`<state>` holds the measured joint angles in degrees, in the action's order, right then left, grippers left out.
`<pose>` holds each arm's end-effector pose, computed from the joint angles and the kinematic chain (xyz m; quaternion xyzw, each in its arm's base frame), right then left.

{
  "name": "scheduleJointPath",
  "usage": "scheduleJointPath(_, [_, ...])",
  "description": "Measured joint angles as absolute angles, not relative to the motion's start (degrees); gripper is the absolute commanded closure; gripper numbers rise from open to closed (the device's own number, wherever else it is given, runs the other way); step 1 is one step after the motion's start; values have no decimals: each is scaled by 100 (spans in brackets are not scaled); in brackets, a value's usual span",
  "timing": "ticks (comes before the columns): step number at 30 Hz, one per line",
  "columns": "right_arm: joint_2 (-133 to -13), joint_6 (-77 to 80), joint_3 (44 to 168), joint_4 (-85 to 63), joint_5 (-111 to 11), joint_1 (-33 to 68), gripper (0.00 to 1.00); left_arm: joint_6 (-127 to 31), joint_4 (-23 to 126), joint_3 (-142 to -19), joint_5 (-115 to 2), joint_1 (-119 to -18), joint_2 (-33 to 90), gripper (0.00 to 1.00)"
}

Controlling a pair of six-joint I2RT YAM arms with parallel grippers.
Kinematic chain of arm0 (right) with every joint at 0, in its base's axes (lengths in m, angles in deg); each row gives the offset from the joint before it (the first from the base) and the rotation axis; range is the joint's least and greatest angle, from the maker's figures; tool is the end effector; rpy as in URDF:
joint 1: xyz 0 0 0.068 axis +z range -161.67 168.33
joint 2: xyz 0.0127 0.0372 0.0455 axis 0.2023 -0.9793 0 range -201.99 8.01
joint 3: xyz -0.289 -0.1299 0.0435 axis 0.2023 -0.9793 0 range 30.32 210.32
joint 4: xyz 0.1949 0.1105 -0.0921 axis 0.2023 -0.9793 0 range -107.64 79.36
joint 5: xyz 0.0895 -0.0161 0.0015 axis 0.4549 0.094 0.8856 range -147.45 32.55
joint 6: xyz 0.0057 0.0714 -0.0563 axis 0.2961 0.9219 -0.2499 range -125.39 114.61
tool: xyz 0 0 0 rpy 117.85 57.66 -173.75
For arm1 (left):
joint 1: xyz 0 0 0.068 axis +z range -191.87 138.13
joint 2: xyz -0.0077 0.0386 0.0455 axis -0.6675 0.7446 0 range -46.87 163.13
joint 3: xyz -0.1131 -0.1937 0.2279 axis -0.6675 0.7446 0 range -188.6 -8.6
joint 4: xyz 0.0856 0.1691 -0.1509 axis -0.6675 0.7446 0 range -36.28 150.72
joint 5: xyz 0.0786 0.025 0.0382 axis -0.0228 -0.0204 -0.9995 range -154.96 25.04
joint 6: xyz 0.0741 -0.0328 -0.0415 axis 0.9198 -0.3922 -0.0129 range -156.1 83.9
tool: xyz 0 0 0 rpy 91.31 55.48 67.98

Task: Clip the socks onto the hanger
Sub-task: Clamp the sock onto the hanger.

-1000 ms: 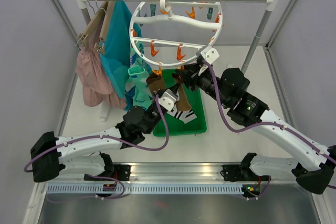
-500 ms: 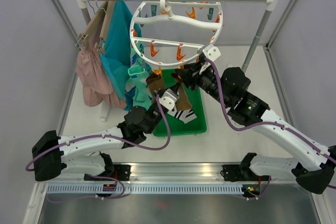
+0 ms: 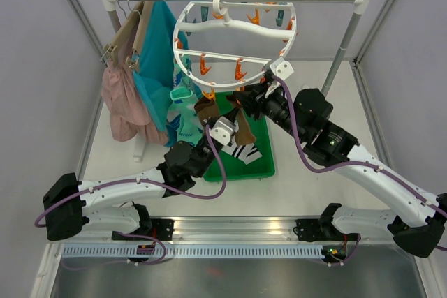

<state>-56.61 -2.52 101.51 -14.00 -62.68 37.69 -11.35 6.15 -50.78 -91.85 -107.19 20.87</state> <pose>0.1731 0.1903 0.4897 -0.2404 0.6436 0.2914 0.6656 0.1447 -0.2263 0.4148 0.2486 0.5207 -0.1576 0.8014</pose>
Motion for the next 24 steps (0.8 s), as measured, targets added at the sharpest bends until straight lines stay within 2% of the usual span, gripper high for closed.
scheduleJointPath(24, [-5736, -259, 10215, -1452, -6406, 3774, 100, -1139, 427, -5078, -9183, -10719, 2078, 98])
